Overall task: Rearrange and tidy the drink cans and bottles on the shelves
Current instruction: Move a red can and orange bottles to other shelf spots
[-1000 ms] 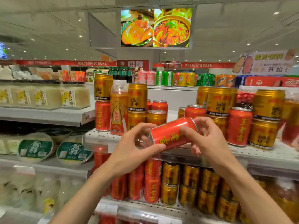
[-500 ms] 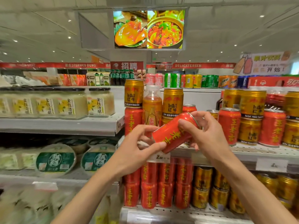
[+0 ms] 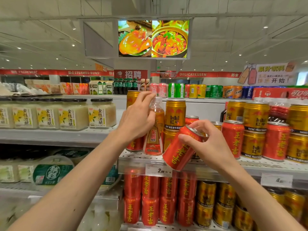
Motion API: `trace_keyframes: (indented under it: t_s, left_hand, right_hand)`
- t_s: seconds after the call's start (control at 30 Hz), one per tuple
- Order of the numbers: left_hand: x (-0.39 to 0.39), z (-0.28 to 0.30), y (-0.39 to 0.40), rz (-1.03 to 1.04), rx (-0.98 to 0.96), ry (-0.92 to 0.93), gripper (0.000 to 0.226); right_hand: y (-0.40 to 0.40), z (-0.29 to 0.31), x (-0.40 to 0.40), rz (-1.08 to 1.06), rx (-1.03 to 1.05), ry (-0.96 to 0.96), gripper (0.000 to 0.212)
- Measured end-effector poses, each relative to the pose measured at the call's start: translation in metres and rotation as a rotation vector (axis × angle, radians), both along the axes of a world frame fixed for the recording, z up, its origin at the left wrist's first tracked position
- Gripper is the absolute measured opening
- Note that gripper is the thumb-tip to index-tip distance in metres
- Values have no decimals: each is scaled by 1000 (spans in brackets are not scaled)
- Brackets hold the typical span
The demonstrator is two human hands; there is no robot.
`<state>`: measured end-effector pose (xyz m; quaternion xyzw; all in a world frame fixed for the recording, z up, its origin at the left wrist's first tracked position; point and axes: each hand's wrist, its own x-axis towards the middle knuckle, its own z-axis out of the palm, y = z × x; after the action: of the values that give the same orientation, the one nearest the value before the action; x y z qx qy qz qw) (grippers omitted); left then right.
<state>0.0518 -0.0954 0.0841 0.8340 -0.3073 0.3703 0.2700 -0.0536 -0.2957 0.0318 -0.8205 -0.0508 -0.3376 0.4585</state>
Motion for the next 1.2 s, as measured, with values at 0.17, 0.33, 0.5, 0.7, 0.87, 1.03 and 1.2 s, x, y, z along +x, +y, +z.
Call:
trace_keyframes:
  t_s: [0.17,0.33,0.5,0.7,0.87,1.03,1.2]
  left_hand:
    - [0,3,1,-5,-28,1,40]
    - [-7,2,7,-7,-55,-3,40]
    - [-15,5,13,-74,-48,85,56]
    - [-19,0,13,-79,-143,191,87]
    - [-25,-4,17,-126,-144,281,88]
    - [-26,-14,20,-173,-190,352,98]
    - [-27,-24,22,-171,-278,271,96]
  right_hand:
    - [-5,0,1,13,-23,2,40]
    - [-7,1,5,49,-28,-6,40]
    - [-8,2,6,61,-45,-12,40]
    - [-11,3,6,80,-52,-20,40]
    - [-13,3,6,83,-57,-30,41]
    - [-12,3,7,86,-49,-41,42]
    - [-11,0,4,91,-68,-62,41]
